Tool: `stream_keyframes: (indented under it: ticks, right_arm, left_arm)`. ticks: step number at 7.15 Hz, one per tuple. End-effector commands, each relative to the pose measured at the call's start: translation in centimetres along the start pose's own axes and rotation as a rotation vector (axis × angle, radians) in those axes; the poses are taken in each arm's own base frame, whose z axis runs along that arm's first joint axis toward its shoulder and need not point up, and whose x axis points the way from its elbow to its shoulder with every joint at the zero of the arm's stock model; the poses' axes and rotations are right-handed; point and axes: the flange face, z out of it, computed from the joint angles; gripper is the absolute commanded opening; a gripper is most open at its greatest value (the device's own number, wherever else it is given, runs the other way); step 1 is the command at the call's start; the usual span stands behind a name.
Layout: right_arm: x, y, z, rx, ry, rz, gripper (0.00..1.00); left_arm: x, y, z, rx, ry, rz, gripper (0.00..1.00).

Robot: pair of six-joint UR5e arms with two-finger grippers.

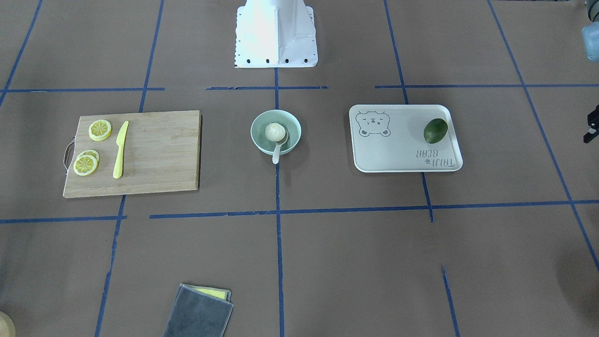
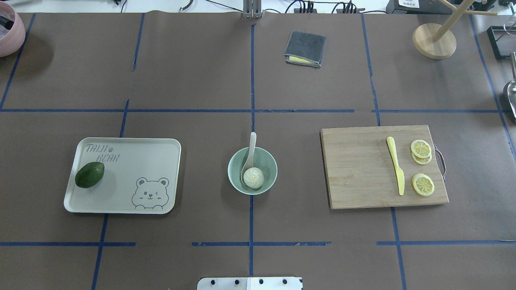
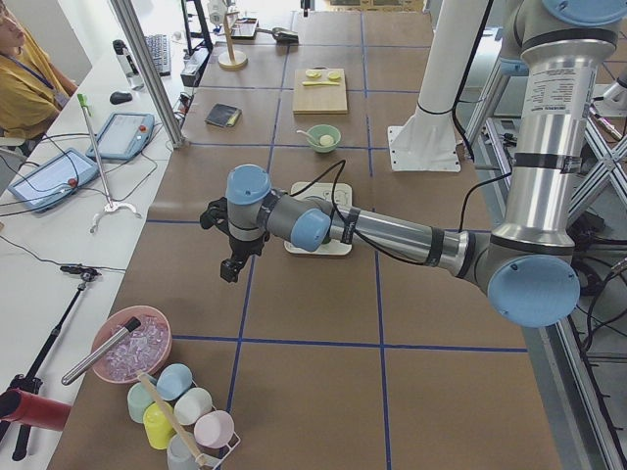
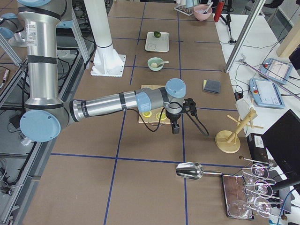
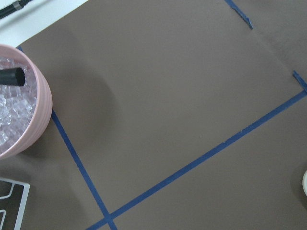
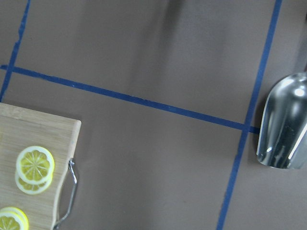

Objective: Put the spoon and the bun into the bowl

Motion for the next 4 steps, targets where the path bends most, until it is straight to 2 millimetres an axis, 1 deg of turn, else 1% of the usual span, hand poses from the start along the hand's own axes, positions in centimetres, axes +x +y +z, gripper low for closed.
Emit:
stream_keyframes:
  ticks: [1, 2, 3, 4]
  right_arm:
    - [3.5, 2.7, 0.4, -0.072, -0.013, -0.006, 1.0]
    - [3.7, 3.6, 1.1, -0.078, -0.046, 0.011, 1.0]
    - [3.8, 3.8, 1.2, -0.08, -0.049, 0.019, 1.0]
    - [4.2, 3.9, 1.6, -0.088, -0.048, 0.031, 1.0]
  left_arm:
    - [-1.7, 2.9, 1.9, -0.111, 0.029, -0.109, 1.0]
    - [-2.0, 6.1, 2.7, -0.118, 0.027, -0.115, 1.0]
    - [-1.9, 5.5, 2.5, -0.084, 0.028, -0.083, 1.0]
    - [-2.6, 6.1, 3.3, -0.1, 0.034, -0.114, 1.0]
